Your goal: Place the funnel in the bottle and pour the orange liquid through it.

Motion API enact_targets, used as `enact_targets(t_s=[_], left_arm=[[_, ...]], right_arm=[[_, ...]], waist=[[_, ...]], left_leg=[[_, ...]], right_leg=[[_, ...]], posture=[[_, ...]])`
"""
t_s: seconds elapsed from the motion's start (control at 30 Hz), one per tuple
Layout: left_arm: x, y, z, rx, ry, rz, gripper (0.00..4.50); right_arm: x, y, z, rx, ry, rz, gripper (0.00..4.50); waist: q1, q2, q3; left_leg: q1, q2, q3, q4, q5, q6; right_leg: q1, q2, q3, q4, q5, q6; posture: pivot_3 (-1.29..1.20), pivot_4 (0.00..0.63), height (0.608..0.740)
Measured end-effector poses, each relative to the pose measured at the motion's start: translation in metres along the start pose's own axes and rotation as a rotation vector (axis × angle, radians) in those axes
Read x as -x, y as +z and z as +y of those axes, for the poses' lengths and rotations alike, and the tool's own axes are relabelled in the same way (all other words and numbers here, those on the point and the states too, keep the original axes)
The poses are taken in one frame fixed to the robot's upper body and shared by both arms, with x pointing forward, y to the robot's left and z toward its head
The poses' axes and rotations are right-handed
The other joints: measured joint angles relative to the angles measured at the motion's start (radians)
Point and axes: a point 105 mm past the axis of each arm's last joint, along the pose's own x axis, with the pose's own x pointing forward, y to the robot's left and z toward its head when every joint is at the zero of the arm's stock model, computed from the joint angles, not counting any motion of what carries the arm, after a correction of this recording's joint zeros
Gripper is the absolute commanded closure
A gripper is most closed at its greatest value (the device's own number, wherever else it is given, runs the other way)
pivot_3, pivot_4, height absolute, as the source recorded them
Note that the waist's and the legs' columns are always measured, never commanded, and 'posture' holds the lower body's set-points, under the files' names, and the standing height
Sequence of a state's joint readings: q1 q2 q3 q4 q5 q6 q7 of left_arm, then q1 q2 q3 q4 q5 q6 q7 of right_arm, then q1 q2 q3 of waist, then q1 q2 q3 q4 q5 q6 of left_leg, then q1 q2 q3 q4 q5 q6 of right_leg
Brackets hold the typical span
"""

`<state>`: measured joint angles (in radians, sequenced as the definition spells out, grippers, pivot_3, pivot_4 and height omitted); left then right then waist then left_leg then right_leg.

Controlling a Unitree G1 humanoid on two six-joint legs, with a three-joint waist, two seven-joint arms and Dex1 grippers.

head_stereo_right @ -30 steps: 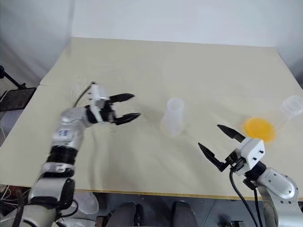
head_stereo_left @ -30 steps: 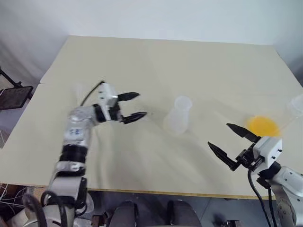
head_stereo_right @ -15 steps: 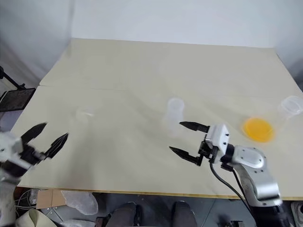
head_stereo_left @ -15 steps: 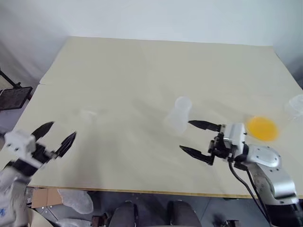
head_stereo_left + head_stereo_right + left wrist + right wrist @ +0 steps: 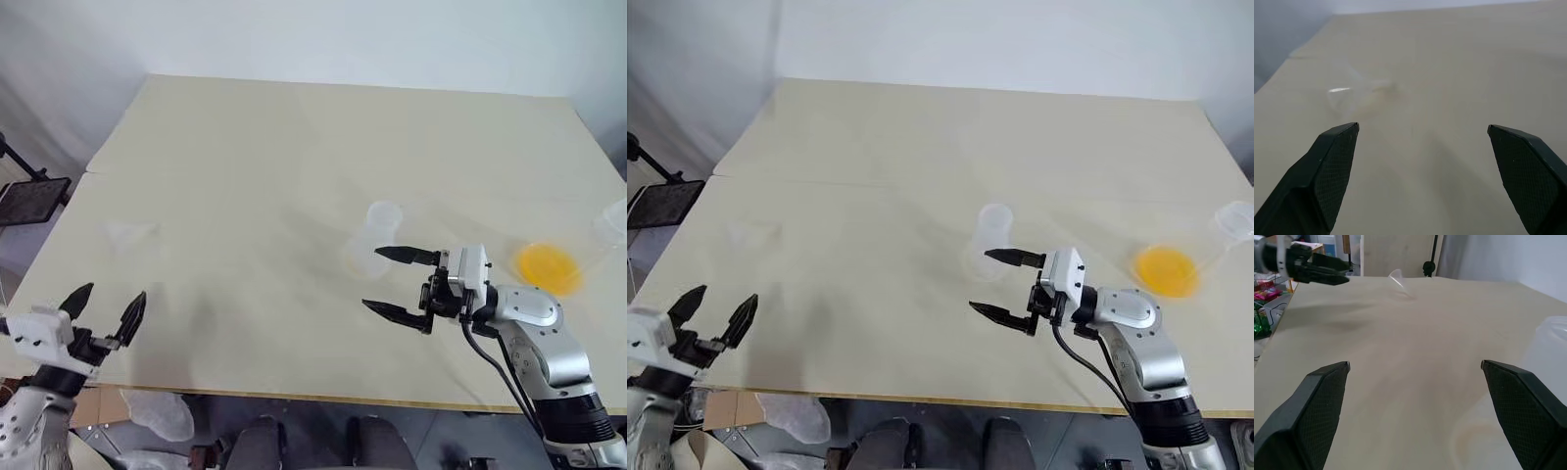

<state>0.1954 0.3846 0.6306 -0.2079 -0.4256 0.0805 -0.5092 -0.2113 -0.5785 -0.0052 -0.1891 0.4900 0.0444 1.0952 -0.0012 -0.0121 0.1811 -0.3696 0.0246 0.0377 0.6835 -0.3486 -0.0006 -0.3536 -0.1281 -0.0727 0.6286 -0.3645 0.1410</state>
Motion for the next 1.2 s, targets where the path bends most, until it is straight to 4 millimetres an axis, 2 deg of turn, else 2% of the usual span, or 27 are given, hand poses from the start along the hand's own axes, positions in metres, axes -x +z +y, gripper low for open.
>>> enact_targets(t_s=[0.17,0.4,0.77,0.87,1.03,1.13,1.2], left_arm=[[-0.035,0.009,0.018,-0.007,0.057,-0.013,0.02],[-0.071,0.008,0.027,0.027,0.126,0.003,0.02],[-0.091,0.002,0.040,0.043,0.218,0.022,0.02],[-0.092,0.006,0.044,0.021,0.225,0.022,0.02],[-0.104,-0.018,0.035,0.113,0.158,0.095,0.02],[-0.113,-0.026,0.023,0.145,0.081,0.123,0.64],[-0.117,-0.023,0.019,0.140,0.061,0.106,1.26]], right_arm=[[0.002,-0.002,-0.001,0.000,-0.018,0.008,0.00],[0.003,-0.007,0.000,-0.012,-0.052,0.020,0.00],[0.004,-0.008,0.004,-0.020,-0.084,0.018,0.00],[0.004,-0.007,0.004,-0.018,-0.097,0.016,0.00],[0.004,-0.007,0.004,-0.020,-0.106,0.017,0.00],[0.004,-0.006,0.004,-0.014,-0.108,0.014,0.00],[0.004,-0.005,0.003,-0.013,-0.111,0.013,0.00]], waist=[[0.000,0.000,0.000],[0.000,0.000,0.000],[0.000,0.000,0.000],[0.000,0.000,0.000],[0.002,0.000,0.000],[0.001,0.000,0.000],[0.001,0.000,0.000]], left_leg=[[0.000,-0.001,0.000,0.000,0.000,0.000],[0.000,0.000,0.000,0.000,0.000,0.000],[-0.001,-0.001,0.000,0.000,0.000,0.000],[-0.001,-0.001,0.000,0.000,0.000,0.000],[-0.001,-0.002,0.000,0.000,0.000,0.000],[-0.001,-0.006,0.000,0.000,0.000,0.000],[-0.001,-0.006,0.000,0.000,0.000,0.000]], right_leg=[[0.000,0.000,-0.001,0.001,0.000,0.001],[0.000,0.000,-0.003,0.001,0.001,0.001],[0.000,0.000,-0.004,0.001,0.001,0.001],[0.000,0.000,-0.005,0.001,0.001,0.001],[0.000,0.000,-0.005,0.002,0.001,0.001],[0.000,-0.001,-0.005,0.001,0.001,0.002],[0.000,-0.001,-0.005,0.002,0.001,0.002]], posture=[[0.00,0.150,0.740],[0.00,0.150,0.740],[0.00,0.150,0.740],[0.00,0.150,0.740],[0.00,0.150,0.740],[0.00,0.150,0.740],[0.00,0.150,0.740]])
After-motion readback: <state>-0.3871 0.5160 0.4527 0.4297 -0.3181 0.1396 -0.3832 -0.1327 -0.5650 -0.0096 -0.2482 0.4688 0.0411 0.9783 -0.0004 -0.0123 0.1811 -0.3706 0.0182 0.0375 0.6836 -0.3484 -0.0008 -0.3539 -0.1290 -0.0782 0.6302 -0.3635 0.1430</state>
